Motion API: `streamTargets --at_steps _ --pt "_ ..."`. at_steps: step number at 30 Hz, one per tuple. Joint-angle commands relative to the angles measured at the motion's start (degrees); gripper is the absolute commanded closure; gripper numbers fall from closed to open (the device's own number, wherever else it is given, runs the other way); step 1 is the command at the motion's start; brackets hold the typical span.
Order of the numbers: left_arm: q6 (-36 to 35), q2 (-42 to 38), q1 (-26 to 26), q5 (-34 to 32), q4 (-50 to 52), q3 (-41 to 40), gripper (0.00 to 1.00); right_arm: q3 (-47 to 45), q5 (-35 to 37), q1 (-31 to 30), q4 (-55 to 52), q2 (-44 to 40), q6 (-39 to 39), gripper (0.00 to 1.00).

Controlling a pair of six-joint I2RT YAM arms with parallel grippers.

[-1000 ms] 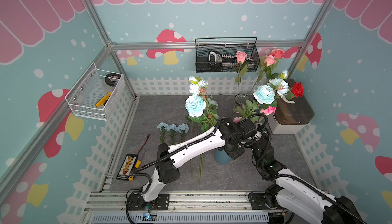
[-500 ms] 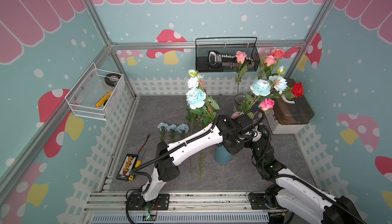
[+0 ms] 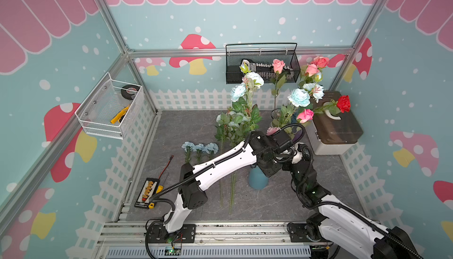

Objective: Pick out blue flowers from the vase
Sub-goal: Place the vase at the center of the board, then pick up the flower from the vase.

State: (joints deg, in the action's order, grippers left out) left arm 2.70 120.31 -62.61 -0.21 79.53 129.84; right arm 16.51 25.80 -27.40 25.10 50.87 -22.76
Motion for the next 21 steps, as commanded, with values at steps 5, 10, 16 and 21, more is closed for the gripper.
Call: streamTargets --at_steps 5,10,16,21 --pt "-1.6 -6.0 -1.4 0.2 -4.3 0.6 0.47 -0.4 -0.6 0.2 1.8 0.1 -0.1 0.03" --pt "-0.9 -9.8 -2.0 -2.3 -8.7 -1.2 0.46 -0.5 -0.7 0.2 2.0 0.1 0.0 0.03" --pt "0.4 -21.5 -3.5 -6.5 -24.8 -12.9 0.45 -0.5 -0.9 0.2 2.0 0.1 0.1 0.03" --pt "2.5 -39.6 -3.9 -9.7 -51.4 -37.2 0.44 0.0 -2.0 0.2 1.6 -0.5 0.7 0.06"
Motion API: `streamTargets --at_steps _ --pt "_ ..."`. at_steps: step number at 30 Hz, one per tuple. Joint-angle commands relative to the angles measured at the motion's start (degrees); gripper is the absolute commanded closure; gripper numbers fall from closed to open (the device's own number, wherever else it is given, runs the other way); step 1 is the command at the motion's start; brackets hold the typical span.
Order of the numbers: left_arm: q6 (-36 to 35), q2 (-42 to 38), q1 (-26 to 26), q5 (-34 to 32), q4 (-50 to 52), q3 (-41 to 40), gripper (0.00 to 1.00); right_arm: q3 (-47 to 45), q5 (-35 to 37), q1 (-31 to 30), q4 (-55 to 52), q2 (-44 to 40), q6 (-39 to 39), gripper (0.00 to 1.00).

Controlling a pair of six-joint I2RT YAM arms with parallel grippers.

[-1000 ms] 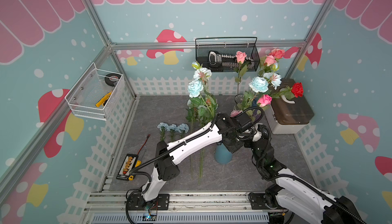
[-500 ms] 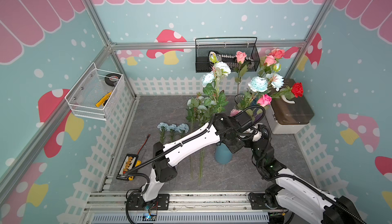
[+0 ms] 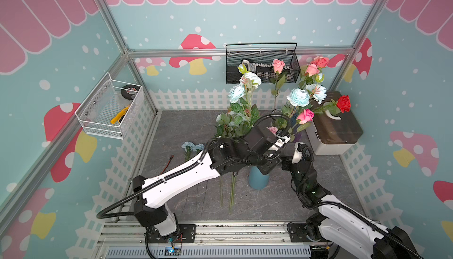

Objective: Pick out blue flowers from the vase
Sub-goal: Pick up the flower from the vase.

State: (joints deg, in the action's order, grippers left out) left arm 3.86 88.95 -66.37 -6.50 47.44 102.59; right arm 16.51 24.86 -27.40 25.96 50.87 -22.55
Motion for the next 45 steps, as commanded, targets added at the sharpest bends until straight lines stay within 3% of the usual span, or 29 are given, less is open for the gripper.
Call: streamTargets --at_steps 1,6,11,13,16,25,28,34,40,45 --pt "1.5 -11.9 -0.2 -4.5 -25.4 -15.6 0.43 0.3 -1.7 0.2 -0.5 -1.5 0.6 0.07" --pt "3.7 -27.3 1.5 -10.4 -51.5 -41.6 0.38 -0.7 -2.2 0.2 -1.3 -5.0 0.4 0.1" --pt "6.0 -35.0 4.8 -13.2 -58.9 -53.6 0.38 1.0 -5.0 0.2 -6.0 -8.5 0.4 0.2" --pt "7.7 -37.9 7.0 -12.1 -61.8 -58.2 0.38 2.5 -7.5 0.2 -11.0 -10.9 -0.4 0.23" --pt "10.3 -40.3 12.2 -4.0 -65.4 -63.5 0.38 5.4 -12.1 0.2 -21.4 -14.7 -1.7 0.28" --pt "14.2 -37.7 22.7 11.0 -70.9 -68.2 0.38 16.7 -29.3 0.1 -47.5 -24.4 -4.3 0.47" --pt "16.3 -35.2 25.3 15.3 -73.2 -69.0 0.37 20.7 -34.4 0.1 -50.9 -24.2 -4.6 0.49" --pt "20.5 -29.7 25.2 22.9 -81.1 -68.1 0.37 22.9 -40.0 -0.2 -50.8 -23.4 -5.8 0.51" --pt "19.9 -23.2 23.6 23.3 -83.0 -65.2 0.38 16.9 -35.9 -0.3 -46.5 -24.5 -6.5 0.53" --pt "19.2 -21.1 23.7 22.7 -82.2 -63.0 0.38 4.2 -23.5 -0.4 -40.5 -31.1 -9.7 0.41"
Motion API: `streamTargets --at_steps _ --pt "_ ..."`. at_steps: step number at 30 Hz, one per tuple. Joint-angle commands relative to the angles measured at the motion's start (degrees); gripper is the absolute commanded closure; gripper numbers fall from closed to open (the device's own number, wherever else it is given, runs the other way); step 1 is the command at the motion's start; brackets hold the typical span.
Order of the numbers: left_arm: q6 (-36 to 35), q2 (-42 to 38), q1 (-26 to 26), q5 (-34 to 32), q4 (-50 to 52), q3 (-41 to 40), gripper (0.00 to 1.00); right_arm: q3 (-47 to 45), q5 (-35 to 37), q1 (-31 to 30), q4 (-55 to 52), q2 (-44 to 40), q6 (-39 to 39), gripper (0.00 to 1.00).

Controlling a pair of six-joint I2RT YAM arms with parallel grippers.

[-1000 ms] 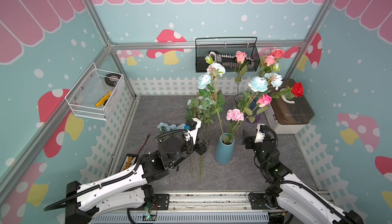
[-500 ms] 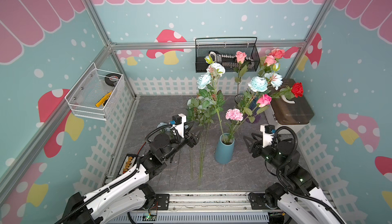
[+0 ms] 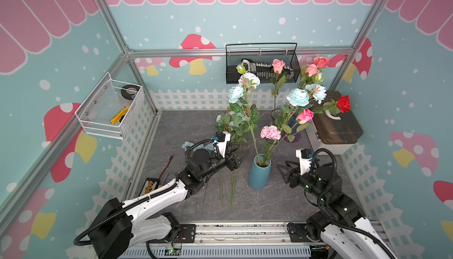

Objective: Pick out blue flowers from the vase
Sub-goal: Pick up the flower from the vase.

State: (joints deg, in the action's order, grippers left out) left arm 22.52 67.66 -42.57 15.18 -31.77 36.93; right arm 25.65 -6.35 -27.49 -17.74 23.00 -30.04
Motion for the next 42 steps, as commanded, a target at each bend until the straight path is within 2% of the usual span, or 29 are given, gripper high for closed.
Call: streamTargets --at_steps 1,3,6,10,17,21,25,28,34,42 --pt "0.5 0.4 -0.1 1.5 -3.1 3.2 0.38 -7.3 10.2 -0.3 3.9 -4.9 -2.3 0.39" --pt "0.6 1.0 -0.1 2.5 -2.9 4.3 0.39 -10.0 14.0 -0.2 4.5 -7.6 -3.0 0.37" --pt "0.9 1.6 -0.1 3.6 -3.3 5.2 0.39 -10.0 15.7 -0.3 3.9 -10.3 -2.0 0.36" --pt "1.8 4.1 0.1 6.2 -3.7 6.9 0.4 -10.4 19.6 -0.3 4.7 -9.3 -1.1 0.32" --pt "3.6 8.7 0.3 9.6 -3.0 10.1 0.48 -9.7 18.8 -0.2 7.5 -3.8 -0.4 0.34" --pt "4.8 10.1 0.4 10.8 -4.8 10.7 0.53 -10.5 18.5 -0.3 7.6 -5.7 -0.4 0.34" --pt "5.3 11.1 0.4 11.6 -5.5 11.3 0.62 -11.1 18.5 -0.2 7.2 -7.4 -0.5 0.35" --pt "5.2 12.0 0.4 11.3 -5.1 11.6 0.65 -11.1 18.4 -0.2 7.3 -7.2 -0.4 0.35" --pt "6.2 14.3 0.5 12.0 -6.5 12.3 0.78 -10.9 18.0 -0.3 7.7 -6.4 -0.2 0.35" --pt "5.8 15.6 0.5 11.0 -5.9 12.8 0.75 -11.0 17.8 -0.2 7.7 -6.5 -0.1 0.35"
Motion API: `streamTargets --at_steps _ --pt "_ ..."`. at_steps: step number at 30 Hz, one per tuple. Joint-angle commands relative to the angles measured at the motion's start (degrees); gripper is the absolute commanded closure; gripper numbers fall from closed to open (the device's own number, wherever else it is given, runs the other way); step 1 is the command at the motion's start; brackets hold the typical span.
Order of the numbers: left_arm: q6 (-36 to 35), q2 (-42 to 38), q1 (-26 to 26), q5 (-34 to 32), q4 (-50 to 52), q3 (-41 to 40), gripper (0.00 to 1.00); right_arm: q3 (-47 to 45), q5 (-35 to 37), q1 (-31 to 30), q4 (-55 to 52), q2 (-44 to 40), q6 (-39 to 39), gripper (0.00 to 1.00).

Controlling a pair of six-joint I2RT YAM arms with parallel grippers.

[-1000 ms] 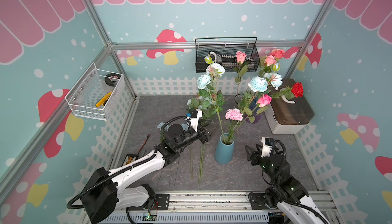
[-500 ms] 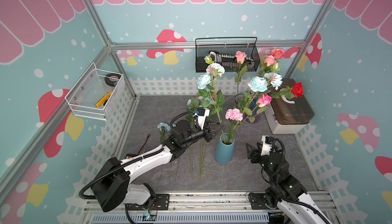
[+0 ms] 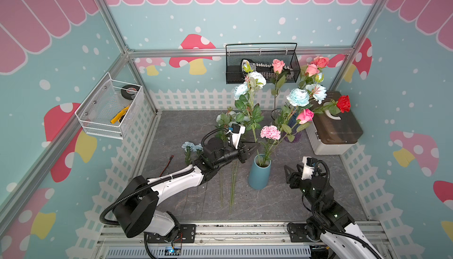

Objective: Pick out blue flowers from the vase
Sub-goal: Pick up the flower from the vase.

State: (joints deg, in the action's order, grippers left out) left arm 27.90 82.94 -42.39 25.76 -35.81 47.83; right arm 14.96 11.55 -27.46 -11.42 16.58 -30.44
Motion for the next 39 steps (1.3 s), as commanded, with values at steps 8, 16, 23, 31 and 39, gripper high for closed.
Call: streamTargets --at_steps 8,16,23,31,39 --pt "-0.3 -0.4 0.1 0.6 0.2 2.7 0.99 -0.4 -0.5 -0.3 1.7 -0.1 0.4 0.36" --pt "-3.7 -3.0 -1.4 -0.5 8.7 7.0 1.0 -0.5 -0.8 -0.3 2.1 -0.1 0.6 0.36" --pt "-10.5 -6.8 -4.4 -5.4 27.3 16.9 1.0 -1.0 -1.3 -0.3 2.3 -0.8 0.7 0.35" --pt "-14.4 -11.4 -5.6 -10.3 45.9 28.8 1.0 -1.3 -1.4 -0.3 2.1 -1.8 0.6 0.31" --pt "-16.3 -10.9 -5.6 -17.0 68.5 46.9 1.0 -1.6 -1.6 -0.3 2.0 -2.5 0.6 0.31"
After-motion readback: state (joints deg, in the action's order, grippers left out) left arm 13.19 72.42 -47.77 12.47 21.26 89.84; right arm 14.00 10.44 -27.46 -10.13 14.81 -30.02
